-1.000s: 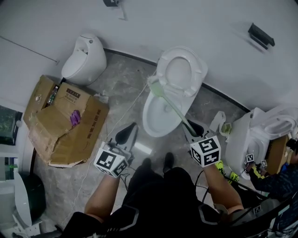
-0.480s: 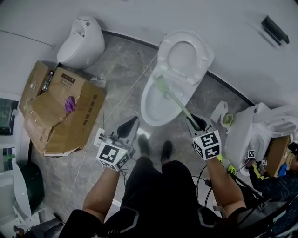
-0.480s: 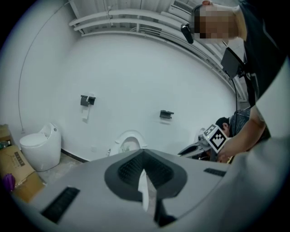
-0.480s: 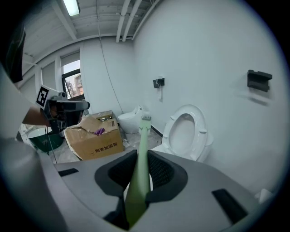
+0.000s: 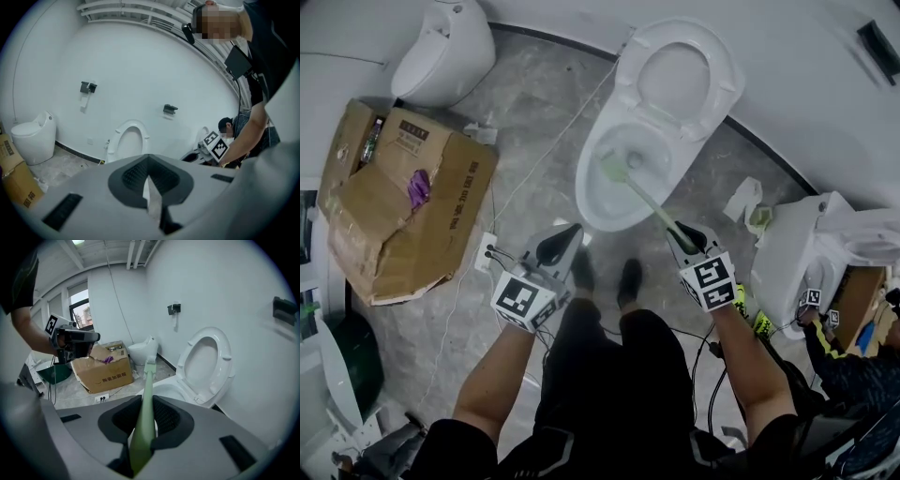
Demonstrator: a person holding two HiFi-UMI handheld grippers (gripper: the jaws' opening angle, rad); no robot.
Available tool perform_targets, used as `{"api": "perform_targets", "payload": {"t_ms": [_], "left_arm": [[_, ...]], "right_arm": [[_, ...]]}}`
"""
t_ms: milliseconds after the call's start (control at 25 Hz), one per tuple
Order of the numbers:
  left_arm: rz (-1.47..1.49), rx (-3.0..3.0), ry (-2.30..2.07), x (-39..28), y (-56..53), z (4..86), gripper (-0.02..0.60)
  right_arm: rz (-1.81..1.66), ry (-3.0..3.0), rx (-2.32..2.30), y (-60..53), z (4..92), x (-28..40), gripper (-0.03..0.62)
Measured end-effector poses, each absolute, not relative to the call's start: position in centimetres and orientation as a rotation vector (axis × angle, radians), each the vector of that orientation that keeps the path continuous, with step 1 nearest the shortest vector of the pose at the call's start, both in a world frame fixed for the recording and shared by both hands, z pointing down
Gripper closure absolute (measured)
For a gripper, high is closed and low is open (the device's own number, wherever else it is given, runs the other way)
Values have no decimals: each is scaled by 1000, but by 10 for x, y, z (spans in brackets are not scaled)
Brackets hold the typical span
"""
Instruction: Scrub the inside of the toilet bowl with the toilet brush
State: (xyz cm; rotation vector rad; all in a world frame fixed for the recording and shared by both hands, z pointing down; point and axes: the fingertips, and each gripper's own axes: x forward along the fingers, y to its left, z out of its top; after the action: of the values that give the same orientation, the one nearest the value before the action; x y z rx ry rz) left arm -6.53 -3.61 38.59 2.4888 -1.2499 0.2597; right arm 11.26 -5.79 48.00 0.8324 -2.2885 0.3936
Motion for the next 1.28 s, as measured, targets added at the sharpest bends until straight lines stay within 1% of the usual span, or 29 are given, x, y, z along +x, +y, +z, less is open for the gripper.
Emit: {"api": "perform_targets", "payload": {"t_ms": [640, 1280], "left_arm": [[321, 2384, -1260, -86, -51, 490, 581], [369, 2320, -1284, -89, -50, 551, 581]], "right_arm": [[432, -2179, 736, -50, 595, 110, 513], [459, -2086, 550, -34, 687, 118, 513]]}}
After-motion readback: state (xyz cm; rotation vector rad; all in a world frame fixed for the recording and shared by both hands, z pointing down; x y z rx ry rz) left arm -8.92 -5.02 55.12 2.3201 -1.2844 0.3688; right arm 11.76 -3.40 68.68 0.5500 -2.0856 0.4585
